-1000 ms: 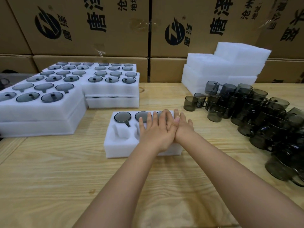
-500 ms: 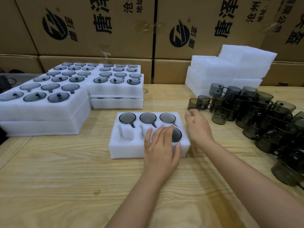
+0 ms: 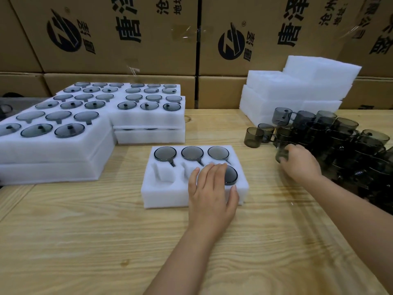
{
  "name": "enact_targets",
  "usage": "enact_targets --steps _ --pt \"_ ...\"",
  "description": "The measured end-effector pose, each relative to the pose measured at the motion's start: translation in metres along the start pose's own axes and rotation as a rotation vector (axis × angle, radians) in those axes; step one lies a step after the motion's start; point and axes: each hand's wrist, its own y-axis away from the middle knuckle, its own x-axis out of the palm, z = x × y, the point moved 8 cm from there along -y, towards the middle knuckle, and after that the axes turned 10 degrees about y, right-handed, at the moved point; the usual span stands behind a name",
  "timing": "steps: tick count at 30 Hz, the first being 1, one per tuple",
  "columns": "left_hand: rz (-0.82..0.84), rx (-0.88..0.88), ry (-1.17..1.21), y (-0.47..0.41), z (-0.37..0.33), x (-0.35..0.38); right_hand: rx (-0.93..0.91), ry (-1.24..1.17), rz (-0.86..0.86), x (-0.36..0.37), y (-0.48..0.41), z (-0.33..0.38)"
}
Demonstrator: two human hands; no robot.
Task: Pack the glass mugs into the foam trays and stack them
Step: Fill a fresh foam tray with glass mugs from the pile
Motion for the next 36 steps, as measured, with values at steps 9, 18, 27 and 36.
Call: enact_targets --steps 9,18,27,36 --pt "0.025 -0.004 -0.009 0.0 0.0 0.001 -0.015 -0.146 -0.169 -0.023 0.086 0.034" --pt "-0.192 -0.033 0.174 0.001 0.001 -0.024 -0.068 -0.431 -0.361 -0.08 0.127 0.077" --pt "-0.303 0.018 0.087 -0.003 0.018 -0.048 -0.391 -0.66 -0.206 -0.123 0.139 0.163" --pt "-0.381 -0.138 -0.043 -0.005 0.046 -0.058 -0.545 -0.6 0.123 -0.093 0.125 0.209"
